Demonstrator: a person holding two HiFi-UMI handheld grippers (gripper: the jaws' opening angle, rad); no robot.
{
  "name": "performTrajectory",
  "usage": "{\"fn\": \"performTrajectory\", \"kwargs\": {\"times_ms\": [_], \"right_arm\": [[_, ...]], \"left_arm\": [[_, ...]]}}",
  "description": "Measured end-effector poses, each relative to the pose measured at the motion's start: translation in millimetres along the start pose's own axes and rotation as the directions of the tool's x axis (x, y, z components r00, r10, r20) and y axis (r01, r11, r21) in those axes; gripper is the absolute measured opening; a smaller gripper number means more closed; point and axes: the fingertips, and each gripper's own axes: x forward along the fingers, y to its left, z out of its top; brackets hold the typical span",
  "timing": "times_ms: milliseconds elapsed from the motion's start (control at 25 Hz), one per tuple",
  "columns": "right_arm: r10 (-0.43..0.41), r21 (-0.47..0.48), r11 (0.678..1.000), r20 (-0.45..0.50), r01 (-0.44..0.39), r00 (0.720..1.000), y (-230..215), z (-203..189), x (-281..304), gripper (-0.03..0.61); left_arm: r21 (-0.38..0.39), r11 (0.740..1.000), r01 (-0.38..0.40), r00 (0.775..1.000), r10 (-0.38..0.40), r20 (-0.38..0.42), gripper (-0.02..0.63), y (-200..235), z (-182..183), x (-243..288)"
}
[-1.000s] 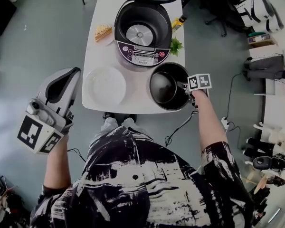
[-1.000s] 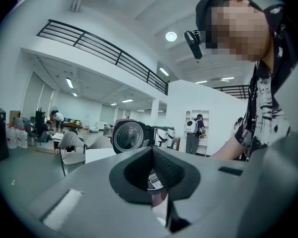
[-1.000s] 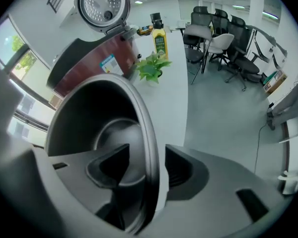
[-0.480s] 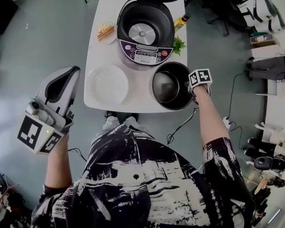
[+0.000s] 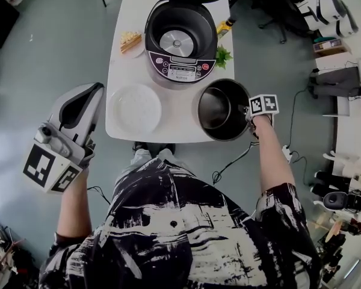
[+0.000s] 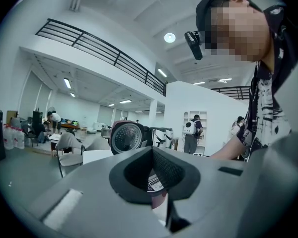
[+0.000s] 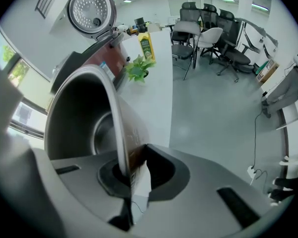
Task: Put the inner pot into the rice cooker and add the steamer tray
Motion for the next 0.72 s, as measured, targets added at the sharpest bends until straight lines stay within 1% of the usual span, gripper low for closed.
{"fn": "performTrajectory", "kwargs": {"times_ms": [160,360,440,600,720], "right_arm": [[0.009,-0.021,1.0,0.03,-0.008,1.0,-1.8,2.0,-37.6,0.006],[0.056,-0.049,0.997,0.073,-0.053,0.996,10.9,23.0,-114.2,0.006],[0.07,-0.06,0.996,0.101,-0.064,0.992,19.9,42.0,-147.9,0.006],[0.083,-0.102,0.993,0.185,-0.065,0.979,41.6,97.9,-206.2,0.006],[0.134,-0.118,0.987,0.247,-0.107,0.96,72.1,144.8,-229.8,0.006]], "left_arm": [[-0.004,1.0,0.022,1.0,-0.022,0.014,0.005,-1.5,0.7,5.3],[-0.02,0.998,0.063,0.997,-0.062,0.045,0.005,-2.1,6.2,8.2],[-0.026,0.997,0.075,0.996,-0.073,0.058,0.005,-1.1,8.7,8.6],[-0.035,0.996,0.082,0.993,-0.079,0.088,0.005,5.5,12.5,4.0],[-0.041,0.997,0.072,0.993,-0.068,0.099,0.005,12.4,13.6,-5.8]]}}
